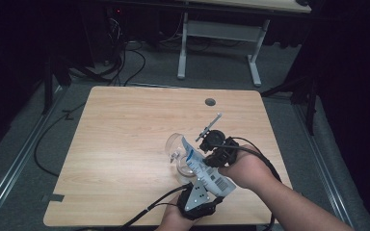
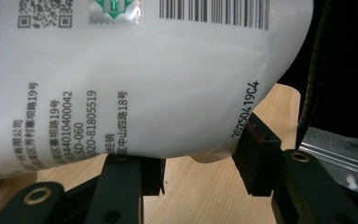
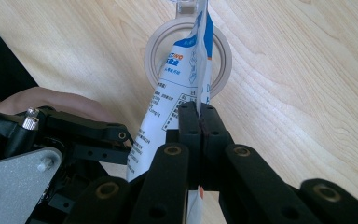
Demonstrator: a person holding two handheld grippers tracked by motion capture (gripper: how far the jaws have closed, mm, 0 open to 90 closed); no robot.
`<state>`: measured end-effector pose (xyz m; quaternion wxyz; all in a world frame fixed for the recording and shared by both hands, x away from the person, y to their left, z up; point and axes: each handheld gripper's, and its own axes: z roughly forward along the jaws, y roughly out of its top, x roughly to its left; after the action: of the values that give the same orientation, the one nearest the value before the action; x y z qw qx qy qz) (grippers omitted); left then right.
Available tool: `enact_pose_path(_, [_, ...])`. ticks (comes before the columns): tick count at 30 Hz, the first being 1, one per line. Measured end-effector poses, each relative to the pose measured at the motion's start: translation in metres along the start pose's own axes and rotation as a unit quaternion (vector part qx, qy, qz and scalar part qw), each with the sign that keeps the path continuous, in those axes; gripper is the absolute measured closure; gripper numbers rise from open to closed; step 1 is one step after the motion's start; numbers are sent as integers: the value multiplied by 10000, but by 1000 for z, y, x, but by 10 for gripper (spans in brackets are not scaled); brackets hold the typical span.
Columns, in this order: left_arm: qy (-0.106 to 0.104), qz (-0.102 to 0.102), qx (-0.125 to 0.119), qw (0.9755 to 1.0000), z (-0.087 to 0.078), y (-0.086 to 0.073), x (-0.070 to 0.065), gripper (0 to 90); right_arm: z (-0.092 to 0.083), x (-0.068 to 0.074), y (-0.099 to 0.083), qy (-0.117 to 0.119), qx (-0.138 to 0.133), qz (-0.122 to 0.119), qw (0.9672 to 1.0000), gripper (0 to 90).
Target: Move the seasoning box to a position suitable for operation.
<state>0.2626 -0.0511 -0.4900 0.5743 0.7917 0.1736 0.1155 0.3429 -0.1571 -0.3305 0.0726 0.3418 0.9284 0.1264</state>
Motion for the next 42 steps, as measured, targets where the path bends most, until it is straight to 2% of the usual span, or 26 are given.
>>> enact_pose_path(42, [-13, 8, -39, 10000, 1, 4, 1, 581, -2, -1, 2, -18, -38, -3, 10000, 900])
